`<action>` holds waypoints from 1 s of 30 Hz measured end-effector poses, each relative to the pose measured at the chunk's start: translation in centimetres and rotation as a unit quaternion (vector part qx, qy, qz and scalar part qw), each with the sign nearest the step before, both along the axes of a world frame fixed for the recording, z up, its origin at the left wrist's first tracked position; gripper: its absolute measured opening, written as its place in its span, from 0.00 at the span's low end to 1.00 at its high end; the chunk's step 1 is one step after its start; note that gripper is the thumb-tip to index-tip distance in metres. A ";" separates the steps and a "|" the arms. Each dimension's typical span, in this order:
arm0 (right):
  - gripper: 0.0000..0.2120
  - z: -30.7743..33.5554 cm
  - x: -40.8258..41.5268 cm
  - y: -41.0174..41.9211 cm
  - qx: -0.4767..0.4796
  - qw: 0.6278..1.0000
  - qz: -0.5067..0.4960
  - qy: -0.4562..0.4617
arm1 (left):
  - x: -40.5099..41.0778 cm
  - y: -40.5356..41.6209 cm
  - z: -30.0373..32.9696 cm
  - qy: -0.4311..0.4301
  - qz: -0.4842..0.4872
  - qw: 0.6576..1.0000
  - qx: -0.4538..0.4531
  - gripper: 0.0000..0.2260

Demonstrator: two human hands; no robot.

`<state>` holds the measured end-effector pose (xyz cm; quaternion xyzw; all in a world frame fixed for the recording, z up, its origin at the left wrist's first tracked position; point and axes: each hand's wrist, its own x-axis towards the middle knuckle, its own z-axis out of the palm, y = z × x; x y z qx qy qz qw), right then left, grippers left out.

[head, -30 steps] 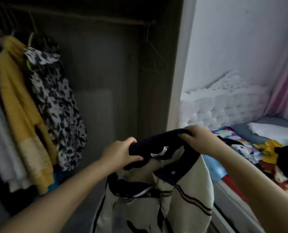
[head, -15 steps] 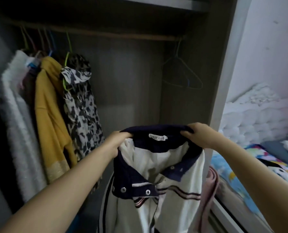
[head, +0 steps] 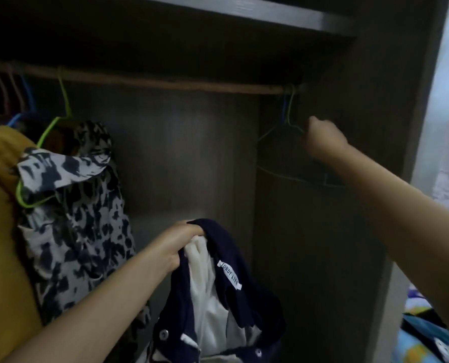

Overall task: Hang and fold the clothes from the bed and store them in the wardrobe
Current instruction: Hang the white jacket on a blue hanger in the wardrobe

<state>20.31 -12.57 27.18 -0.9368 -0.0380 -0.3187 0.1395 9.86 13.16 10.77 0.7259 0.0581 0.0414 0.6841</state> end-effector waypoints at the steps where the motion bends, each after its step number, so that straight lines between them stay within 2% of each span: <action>1: 0.15 -0.3 1.4 0.2 -0.010 0.999 -0.007 0.046 | 0.6 0.4 0.0 -0.003 -0.006 1.000 0.010 0.23; 4: 0.14 -1.5 4.3 0.6 0.009 0.995 0.012 0.101 | 2.0 1.7 0.3 -0.016 -0.007 0.999 0.035 0.14; 6: 0.13 -1.5 5.4 0.7 0.065 0.994 0.020 0.088 | 2.8 2.6 0.3 -0.017 -0.005 0.999 0.038 0.16; 9: 0.07 -0.9 5.9 0.4 0.082 0.994 0.034 0.065 | 3.4 3.6 0.3 -0.016 -0.008 0.999 0.028 0.20; 11: 0.06 -0.6 5.6 0.1 0.084 0.995 0.033 0.052 | 4.0 4.0 0.2 -0.010 -0.002 1.000 0.020 0.17; 15: 0.10 0.2 4.6 0.0 0.074 0.997 0.026 0.024 | 4.6 4.3 0.3 -0.003 -0.008 1.000 0.020 0.10; 21: 0.12 1.9 3.6 0.7 0.074 0.997 0.001 0.008 | 3.9 4.8 0.3 0.002 -0.030 1.000 0.008 0.18; 26: 0.10 2.5 2.8 1.5 0.076 0.997 -0.027 0.015 | 2.6 5.1 -0.3 0.018 -0.038 0.999 0.013 0.16; 30: 0.10 3.3 2.0 1.3 0.046 0.998 -0.030 0.004 | 1.8 5.3 -1.0 0.023 -0.073 0.997 0.009 0.20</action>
